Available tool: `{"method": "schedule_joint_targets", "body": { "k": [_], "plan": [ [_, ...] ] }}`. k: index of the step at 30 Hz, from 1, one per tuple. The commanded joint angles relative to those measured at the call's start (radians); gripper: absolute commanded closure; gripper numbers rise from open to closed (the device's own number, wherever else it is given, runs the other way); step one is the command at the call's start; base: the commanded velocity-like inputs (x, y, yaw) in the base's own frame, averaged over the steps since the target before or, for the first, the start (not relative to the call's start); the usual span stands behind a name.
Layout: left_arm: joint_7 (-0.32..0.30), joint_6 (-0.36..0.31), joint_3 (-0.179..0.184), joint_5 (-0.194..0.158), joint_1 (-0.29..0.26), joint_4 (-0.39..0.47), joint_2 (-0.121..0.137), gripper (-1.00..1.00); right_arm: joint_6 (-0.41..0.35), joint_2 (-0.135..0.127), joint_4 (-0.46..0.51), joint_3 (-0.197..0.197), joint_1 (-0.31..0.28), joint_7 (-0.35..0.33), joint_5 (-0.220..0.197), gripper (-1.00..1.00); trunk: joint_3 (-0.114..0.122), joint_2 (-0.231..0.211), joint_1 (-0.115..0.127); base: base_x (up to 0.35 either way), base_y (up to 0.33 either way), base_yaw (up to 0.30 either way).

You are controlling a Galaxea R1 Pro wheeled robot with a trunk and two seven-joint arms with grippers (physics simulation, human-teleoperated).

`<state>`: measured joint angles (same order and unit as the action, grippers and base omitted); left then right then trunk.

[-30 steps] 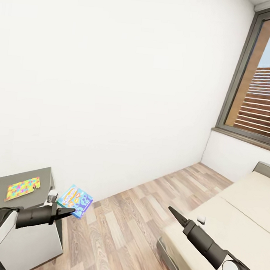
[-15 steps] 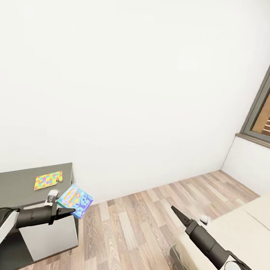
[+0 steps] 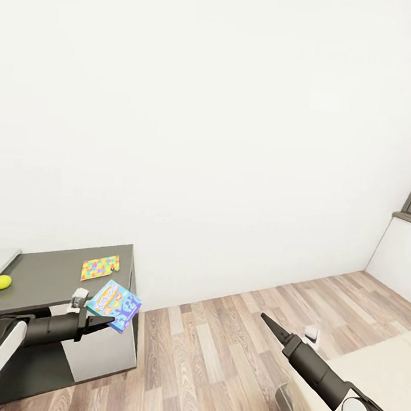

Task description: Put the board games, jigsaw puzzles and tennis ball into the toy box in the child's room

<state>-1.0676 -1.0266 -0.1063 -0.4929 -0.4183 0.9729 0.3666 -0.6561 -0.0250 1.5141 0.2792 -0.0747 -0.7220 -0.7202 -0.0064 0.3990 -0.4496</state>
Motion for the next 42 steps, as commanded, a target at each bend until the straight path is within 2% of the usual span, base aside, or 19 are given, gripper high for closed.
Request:
{"method": "schedule_joint_targets", "body": {
  "k": [1, 8, 11, 17, 31, 33, 36, 39, 41, 42],
  "plan": [
    [-0.004, -0.004, -0.001, 0.001, 0.0, 0.0, 0.001, 1.0, -0.006, 0.0, 0.0, 0.001, 0.0, -0.001, -0.005, -1.0, -0.001, 0.001, 0.0, 0.0, 0.0, 0.032],
    [-0.005, -0.004, 0.0, 0.001, 0.0, 0.0, -0.003, 1.0, -0.014, -0.001, 0.0, 0.004, 0.0, -0.001, -0.005, -1.0, -0.001, 0.001, 0.0, 0.0, 0.0, 0.011],
    [-0.005, -0.004, 0.0, 0.001, 0.0, 0.0, -0.004, 1.0, -0.014, -0.001, 0.0, 0.023, 0.0, -0.003, -0.007, -1.0, -0.001, 0.001, 0.0, 0.0, 0.0, 0.001],
    [-0.005, -0.004, -0.001, 0.001, -0.001, 0.0, -0.005, 1.0, -0.015, -0.001, 0.0, 0.034, 0.0, -0.005, -0.011, -1.0, -0.001, 0.001, 0.0, 0.0, 0.0, 0.0],
    [-0.009, -0.008, -0.002, -0.004, -0.002, 0.013, -0.002, 1.0, -0.017, -0.001, 0.001, 0.037, 0.0, -0.005, -0.012, -1.0, -0.001, 0.001, 0.0, 0.0, 0.0, 0.0],
    [-0.027, -0.01, -0.002, -0.006, -0.002, 0.037, 0.001, 1.0, -0.017, -0.001, 0.003, 0.037, 0.0, -0.006, -0.013, -1.0, -0.001, 0.001, 0.0, 0.0, 0.0, 0.0],
    [-0.099, -0.015, -0.006, -0.007, -0.002, 0.088, 0.006, 1.0, -0.017, 0.002, 0.004, 0.034, -0.001, 0.0, -0.01, -1.0, -0.001, 0.001, 0.0, 0.0, 0.0, 0.0],
    [-0.207, -0.018, -0.011, -0.007, -0.005, 0.127, 0.042, 1.0, -0.041, 0.002, 0.017, 0.032, -0.003, 0.005, -0.01, -1.0, -0.001, 0.001, 0.0, 0.0, 0.0, 0.0],
    [-0.242, -0.019, -0.013, -0.008, -0.007, 0.135, 0.063, 1.0, -0.082, 0.003, 0.039, 0.032, -0.007, 0.006, -0.011, -1.0, -0.001, 0.001, 0.0, 0.0, 0.0, 0.0],
    [-0.272, -0.019, -0.016, -0.009, -0.008, 0.145, 0.088, 1.0, -0.123, 0.005, 0.058, 0.033, -0.009, 0.007, -0.01, -1.0, -0.001, 0.001, 0.0, 0.0, 0.0, 0.0]
  ]
}}
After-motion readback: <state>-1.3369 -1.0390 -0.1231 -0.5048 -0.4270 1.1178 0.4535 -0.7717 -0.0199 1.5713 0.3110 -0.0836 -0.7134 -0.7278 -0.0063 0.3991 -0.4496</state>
